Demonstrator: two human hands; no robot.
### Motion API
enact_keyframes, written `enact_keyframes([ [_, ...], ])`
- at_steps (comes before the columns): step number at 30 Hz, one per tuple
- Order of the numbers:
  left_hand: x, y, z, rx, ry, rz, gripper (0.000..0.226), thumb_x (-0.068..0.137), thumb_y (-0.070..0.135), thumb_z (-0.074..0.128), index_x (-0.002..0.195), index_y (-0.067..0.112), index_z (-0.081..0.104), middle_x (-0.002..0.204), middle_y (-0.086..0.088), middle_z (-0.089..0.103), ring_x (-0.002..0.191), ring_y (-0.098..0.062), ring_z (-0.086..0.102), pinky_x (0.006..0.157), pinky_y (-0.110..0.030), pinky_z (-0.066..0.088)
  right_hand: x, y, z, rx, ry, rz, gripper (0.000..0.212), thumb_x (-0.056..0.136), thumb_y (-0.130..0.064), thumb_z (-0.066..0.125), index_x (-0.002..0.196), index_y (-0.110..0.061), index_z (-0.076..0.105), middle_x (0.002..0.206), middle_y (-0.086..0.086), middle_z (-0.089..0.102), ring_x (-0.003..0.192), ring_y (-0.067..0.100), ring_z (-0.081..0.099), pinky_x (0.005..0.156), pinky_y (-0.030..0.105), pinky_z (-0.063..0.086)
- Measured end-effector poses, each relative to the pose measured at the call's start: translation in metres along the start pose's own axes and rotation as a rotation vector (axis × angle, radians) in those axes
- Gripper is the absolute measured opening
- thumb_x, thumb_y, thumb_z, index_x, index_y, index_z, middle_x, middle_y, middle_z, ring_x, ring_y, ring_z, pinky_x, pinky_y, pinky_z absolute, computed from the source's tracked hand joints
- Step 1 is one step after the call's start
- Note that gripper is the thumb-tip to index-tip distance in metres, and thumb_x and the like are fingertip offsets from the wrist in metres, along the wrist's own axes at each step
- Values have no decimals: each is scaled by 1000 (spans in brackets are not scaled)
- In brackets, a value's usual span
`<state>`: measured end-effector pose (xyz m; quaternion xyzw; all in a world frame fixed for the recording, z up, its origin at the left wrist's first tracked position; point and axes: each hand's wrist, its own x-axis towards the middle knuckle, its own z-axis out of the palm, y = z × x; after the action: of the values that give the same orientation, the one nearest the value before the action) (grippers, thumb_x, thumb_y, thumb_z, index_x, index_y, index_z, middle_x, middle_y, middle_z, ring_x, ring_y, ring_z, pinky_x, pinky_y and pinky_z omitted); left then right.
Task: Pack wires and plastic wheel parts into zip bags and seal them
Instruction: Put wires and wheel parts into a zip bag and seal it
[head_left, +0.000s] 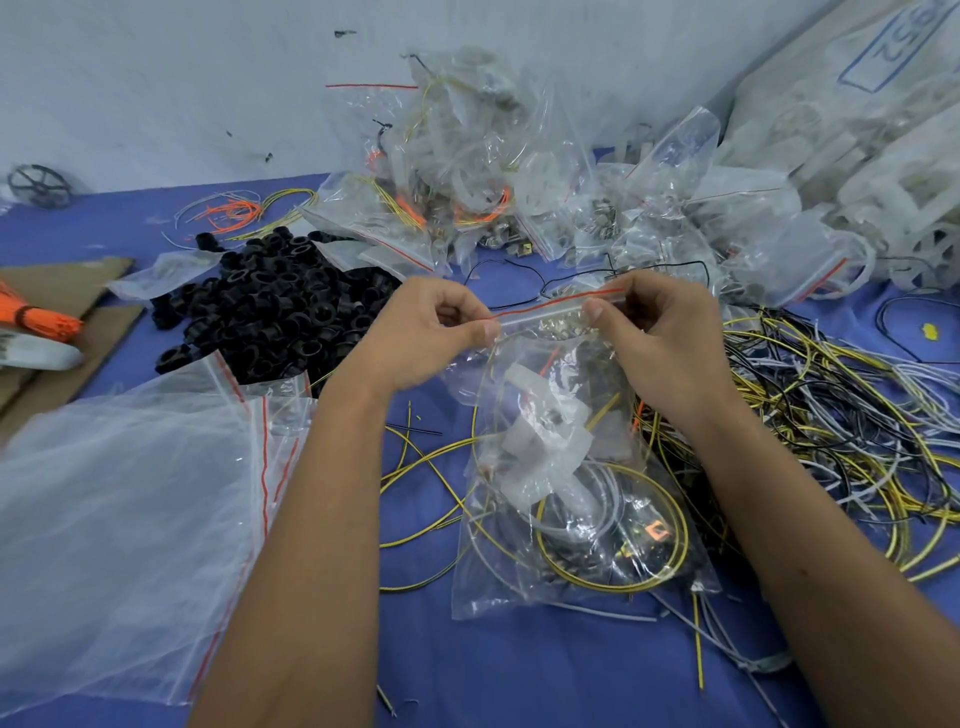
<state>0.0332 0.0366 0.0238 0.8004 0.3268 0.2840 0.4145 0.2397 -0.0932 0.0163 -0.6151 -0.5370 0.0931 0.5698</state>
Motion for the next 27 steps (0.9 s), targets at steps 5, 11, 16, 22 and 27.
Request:
enact_keyframes([
  [5,-2,4,1,25,2,22,12,90,5,76,79,9,71,73,-5,70,67,-11,61,72,-23,48,0,1,1,-4,-3,6,10,91,-17,73,82,-15,73,65,-11,62,58,-2,49,55,15,41],
  [11,-4,-2,-2,-37,0,-40,10,93,10,74,83,9,74,79,-9,75,73,-14,66,77,-32,53,2,4,-1,-14,38,27,10,92,-20,72,83,-15,73,68,-9,66,62,1,54,59,20,45],
  [16,-6,-10,-11,-107,56,-69,12,92,7,74,80,8,72,68,1,73,61,-7,66,63,-20,53,3,7,-3,-35,70,37,8,91,-23,73,85,-17,75,72,-6,69,64,4,57,63,25,49],
  [22,-5,-8,-12,-126,78,-45,11,87,5,78,77,7,73,68,-4,72,63,-13,66,67,-22,54,3,6,-3,-59,73,28,9,92,-24,73,85,-18,75,73,0,71,64,7,58,63,29,50],
  [27,-8,-10,-15,-166,115,-62,9,87,8,79,79,9,75,68,-3,73,60,-8,66,62,-18,53,4,7,-5,-47,77,49,9,92,-24,73,87,-17,75,76,4,72,66,13,60,64,37,53],
])
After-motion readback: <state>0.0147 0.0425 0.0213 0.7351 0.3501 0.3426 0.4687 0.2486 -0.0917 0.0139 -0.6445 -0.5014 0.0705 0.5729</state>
